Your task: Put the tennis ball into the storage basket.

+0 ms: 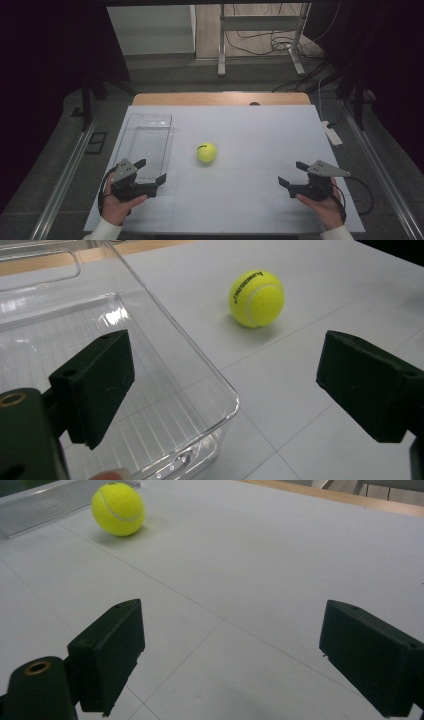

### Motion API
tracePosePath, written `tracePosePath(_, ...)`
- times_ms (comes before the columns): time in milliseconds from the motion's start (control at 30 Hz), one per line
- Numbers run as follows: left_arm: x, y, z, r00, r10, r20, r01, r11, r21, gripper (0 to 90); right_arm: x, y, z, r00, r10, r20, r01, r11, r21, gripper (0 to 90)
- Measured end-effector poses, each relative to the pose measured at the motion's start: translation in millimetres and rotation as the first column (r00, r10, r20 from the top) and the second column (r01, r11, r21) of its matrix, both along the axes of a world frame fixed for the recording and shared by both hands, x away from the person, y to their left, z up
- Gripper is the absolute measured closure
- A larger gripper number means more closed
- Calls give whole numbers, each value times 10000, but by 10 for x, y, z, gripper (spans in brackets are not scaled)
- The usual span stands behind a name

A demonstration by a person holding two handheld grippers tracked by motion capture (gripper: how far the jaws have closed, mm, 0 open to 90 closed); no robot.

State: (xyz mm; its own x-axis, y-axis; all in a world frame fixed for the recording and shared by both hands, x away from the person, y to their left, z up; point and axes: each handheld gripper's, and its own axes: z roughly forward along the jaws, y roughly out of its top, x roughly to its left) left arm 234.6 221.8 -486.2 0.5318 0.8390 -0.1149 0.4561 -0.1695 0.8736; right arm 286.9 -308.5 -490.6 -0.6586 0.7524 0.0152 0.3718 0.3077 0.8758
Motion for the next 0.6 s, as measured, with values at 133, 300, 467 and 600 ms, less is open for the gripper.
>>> tracePosePath(133,8,-10,-19,10000,-28,-51,28,10000,60,93,6,-19,-7,10000,49,-35,-49,10000,18,112)
tracePosePath(300,-7,9,-19,10000,33,-56,-33,10000,13,94,-1,-7,4,10000,68,-8,-68,10000,-42,113)
tracePosePath(467,-18,16,-19,9999,113,-25,-112,9999,85,90,-6,12,13,9999,169,2,-169,9999,-9,112)
tracePosePath(600,-4,-1,-16,10000,73,-8,-73,9999,128,90,-21,3,10,9998,184,-7,-184,9998,-105,112)
